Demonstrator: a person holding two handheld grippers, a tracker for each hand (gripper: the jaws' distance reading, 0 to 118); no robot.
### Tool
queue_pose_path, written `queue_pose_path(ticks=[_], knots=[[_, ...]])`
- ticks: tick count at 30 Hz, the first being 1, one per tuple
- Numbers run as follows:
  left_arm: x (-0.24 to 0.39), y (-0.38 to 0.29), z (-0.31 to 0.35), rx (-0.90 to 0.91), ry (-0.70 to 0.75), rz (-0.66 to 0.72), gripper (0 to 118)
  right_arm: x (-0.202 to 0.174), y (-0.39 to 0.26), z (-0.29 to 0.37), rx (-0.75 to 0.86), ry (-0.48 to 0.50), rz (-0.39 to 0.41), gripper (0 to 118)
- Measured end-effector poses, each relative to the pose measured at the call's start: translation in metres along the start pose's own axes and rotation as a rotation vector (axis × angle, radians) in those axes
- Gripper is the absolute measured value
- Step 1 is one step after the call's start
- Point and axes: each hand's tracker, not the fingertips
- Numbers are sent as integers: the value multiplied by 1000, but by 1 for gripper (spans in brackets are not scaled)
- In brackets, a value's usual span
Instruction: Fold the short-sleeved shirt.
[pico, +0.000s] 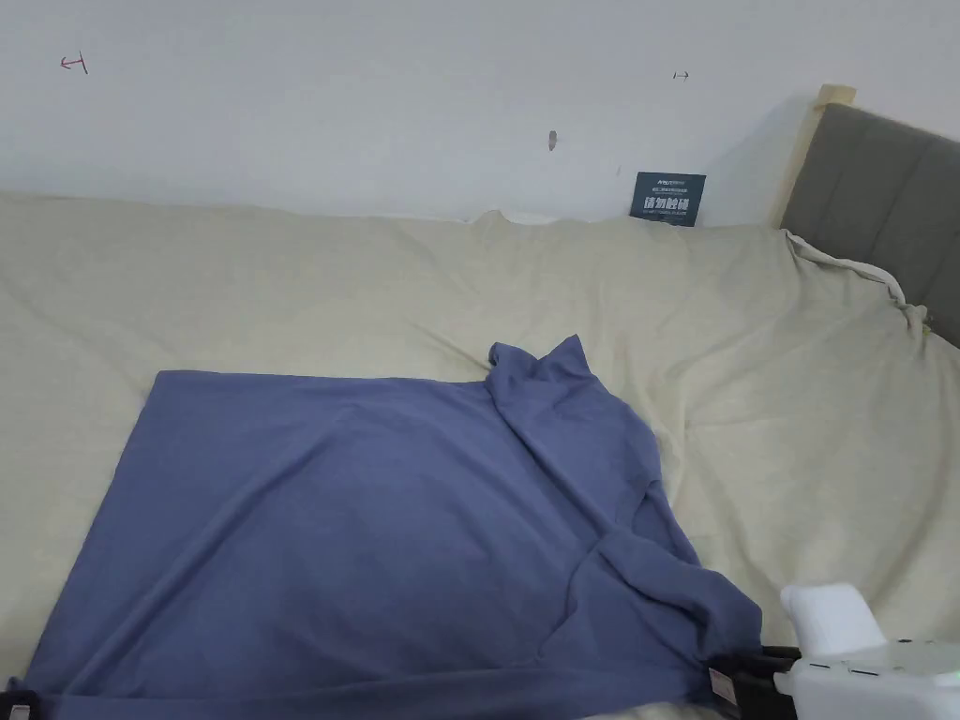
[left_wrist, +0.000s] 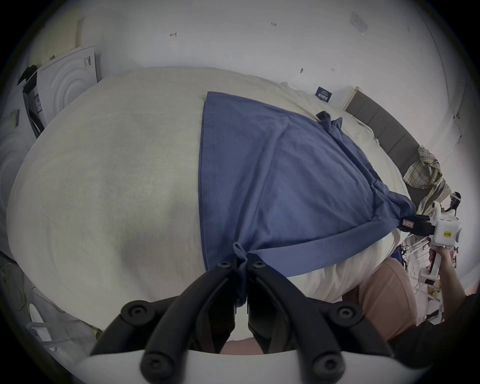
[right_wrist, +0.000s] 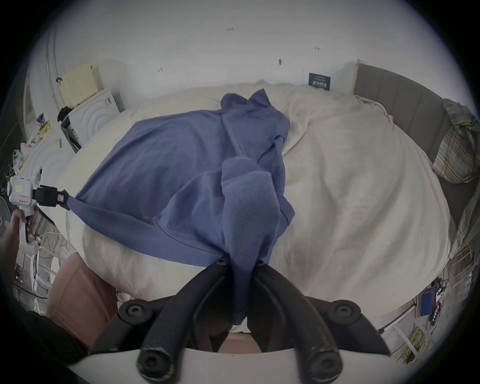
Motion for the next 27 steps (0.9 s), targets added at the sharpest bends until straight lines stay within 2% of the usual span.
queue_pose_path(ticks=[10, 14, 17, 22, 27], knots=[[9, 2, 31, 154, -45, 13, 7, -5, 16, 35, 54, 26, -38, 6], [6, 34, 28, 146, -35, 78, 7, -6, 51, 42, 31, 26, -6, 6], [7, 64, 20, 148, -44, 55, 7, -3, 92, 37, 13, 4, 15, 6], [-5, 126, -26, 41, 31, 121, 7, 11, 165, -17, -140, 11, -25, 6], [-23, 168, -88, -65, 54, 224, 7, 28, 224, -108, -329, -12, -122, 6]])
